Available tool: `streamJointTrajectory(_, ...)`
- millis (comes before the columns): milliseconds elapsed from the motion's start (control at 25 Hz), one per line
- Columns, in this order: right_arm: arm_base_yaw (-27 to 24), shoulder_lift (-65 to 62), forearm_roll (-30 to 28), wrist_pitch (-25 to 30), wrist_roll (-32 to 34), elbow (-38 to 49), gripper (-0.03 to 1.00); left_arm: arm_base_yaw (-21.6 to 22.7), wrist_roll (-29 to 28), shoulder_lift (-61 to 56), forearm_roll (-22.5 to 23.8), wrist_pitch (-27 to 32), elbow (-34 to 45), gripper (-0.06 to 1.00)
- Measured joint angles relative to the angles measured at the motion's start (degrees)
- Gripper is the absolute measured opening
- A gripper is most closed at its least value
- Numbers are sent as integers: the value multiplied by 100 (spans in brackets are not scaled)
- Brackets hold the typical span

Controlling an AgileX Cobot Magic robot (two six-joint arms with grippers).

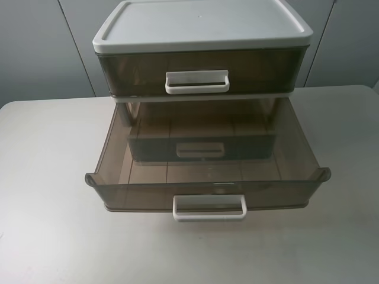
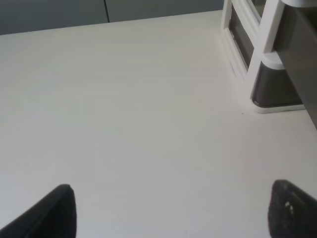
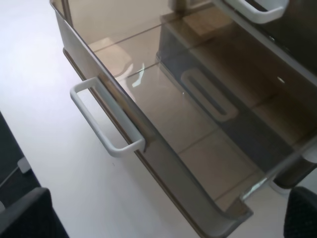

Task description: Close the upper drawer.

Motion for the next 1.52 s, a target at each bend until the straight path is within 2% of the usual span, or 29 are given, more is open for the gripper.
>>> streamJointTrajectory(320, 0, -1118, 0, 81, 74, 277, 70, 0, 0, 0, 0, 0, 0, 74)
streamJointTrajectory(560, 0, -1341, -24, 814, 207, 277, 70, 0, 0, 0, 0, 0, 0, 74)
streamJointTrajectory(1040, -76, -1623, -162, 698, 453, 404, 70, 0, 0, 0, 0, 0, 0, 74)
streamJointTrajectory(1200, -699, -1628, -160, 698, 465, 404, 70, 0, 0, 0, 0, 0, 0, 74)
streamJointTrajectory(1520, -3181, -1636, -165, 698, 465, 404, 70, 0, 0, 0, 0, 0, 0, 74)
